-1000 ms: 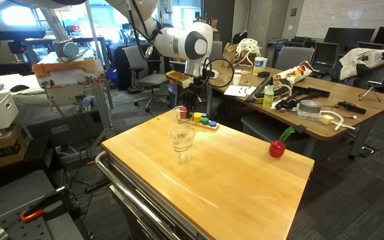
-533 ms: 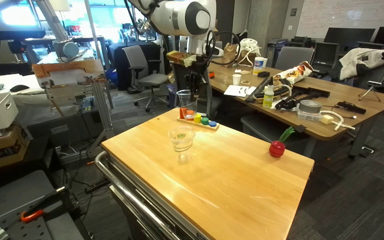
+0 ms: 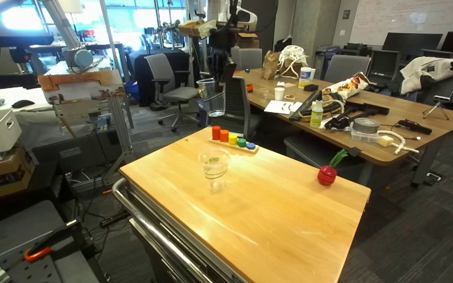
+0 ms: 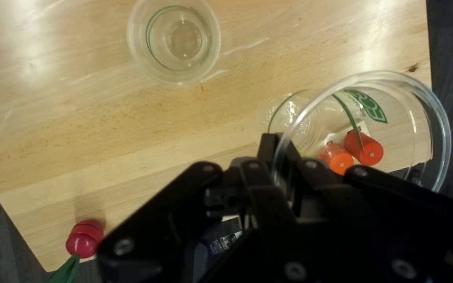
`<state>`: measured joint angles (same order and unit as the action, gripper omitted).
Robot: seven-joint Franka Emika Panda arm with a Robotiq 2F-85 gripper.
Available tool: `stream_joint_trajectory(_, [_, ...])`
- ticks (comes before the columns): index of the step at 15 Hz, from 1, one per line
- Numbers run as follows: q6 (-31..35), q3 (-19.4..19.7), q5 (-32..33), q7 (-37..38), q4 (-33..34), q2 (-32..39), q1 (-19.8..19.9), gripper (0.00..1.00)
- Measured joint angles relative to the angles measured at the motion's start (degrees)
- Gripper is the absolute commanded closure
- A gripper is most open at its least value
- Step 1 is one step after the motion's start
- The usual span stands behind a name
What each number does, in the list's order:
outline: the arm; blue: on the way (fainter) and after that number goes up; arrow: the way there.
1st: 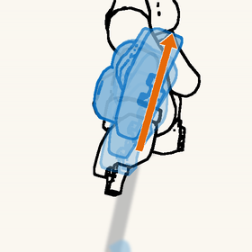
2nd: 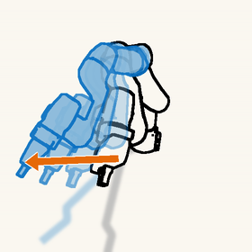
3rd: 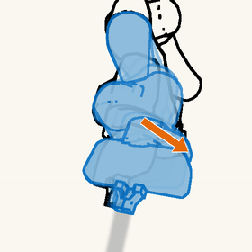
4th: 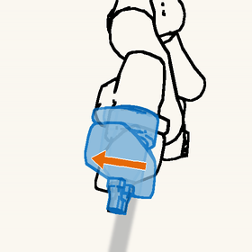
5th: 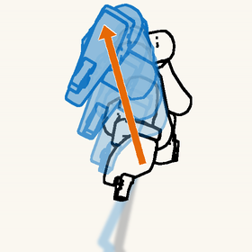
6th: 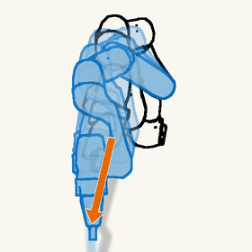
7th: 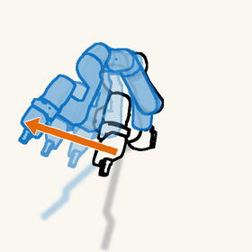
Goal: Stack the clear cups
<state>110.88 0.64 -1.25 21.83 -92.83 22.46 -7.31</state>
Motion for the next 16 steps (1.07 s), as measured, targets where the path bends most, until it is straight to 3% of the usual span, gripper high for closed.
stream_joint_trajectory(9, [6.8, 1.2, 0.1, 3.2, -20.2, -9.6, 2.1, 0.99])
stream_joint_trajectory(16, [11.4, 1.4, -3.4, 3.2, -27.2, -12.1, 4.7, 0.99])
